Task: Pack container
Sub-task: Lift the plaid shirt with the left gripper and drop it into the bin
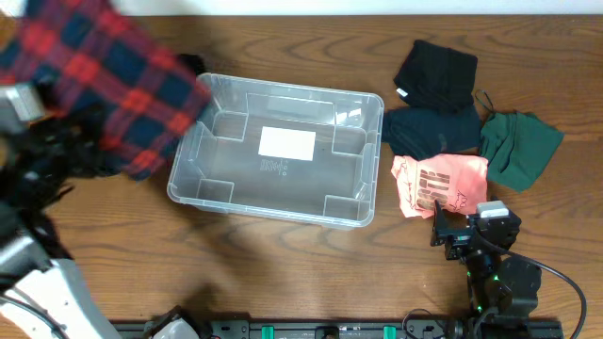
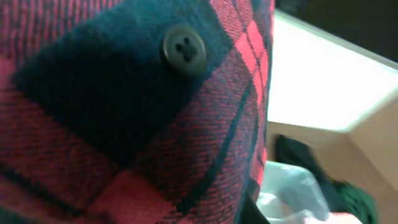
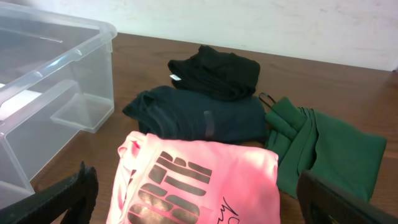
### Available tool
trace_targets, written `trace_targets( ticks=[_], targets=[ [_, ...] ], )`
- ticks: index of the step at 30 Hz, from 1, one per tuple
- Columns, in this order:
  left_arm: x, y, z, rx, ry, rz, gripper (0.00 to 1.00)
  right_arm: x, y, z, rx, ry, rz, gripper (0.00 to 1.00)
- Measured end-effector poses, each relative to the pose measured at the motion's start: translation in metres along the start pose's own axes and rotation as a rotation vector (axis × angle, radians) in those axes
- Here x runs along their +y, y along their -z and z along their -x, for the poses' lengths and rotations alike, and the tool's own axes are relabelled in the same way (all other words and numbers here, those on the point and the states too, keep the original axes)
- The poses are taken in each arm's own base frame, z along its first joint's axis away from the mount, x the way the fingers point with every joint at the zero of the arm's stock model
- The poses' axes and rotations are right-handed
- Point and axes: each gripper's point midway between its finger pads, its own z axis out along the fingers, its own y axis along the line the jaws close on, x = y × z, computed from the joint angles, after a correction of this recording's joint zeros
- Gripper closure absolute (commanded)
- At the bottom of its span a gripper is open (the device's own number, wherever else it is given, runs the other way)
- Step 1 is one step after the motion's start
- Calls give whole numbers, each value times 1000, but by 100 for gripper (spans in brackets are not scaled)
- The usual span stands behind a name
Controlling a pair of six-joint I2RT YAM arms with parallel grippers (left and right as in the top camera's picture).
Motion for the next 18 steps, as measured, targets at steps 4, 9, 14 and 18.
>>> trace_targets(
  ticks=[4, 9, 14, 18],
  targets=[
    [-62, -31, -8, 52, -57, -227, 94, 0, 0, 0, 0, 0, 0, 1],
    [-113, -74, -45, 206, -22, -453, 94, 0, 0, 0, 0, 0, 0, 1],
    [-137, -119, -98, 400, 64, -575, 94, 0, 0, 0, 0, 0, 0, 1],
    [-131, -143, -140, 546, 168, -576, 94, 0, 0, 0, 0, 0, 0, 1]
  ],
)
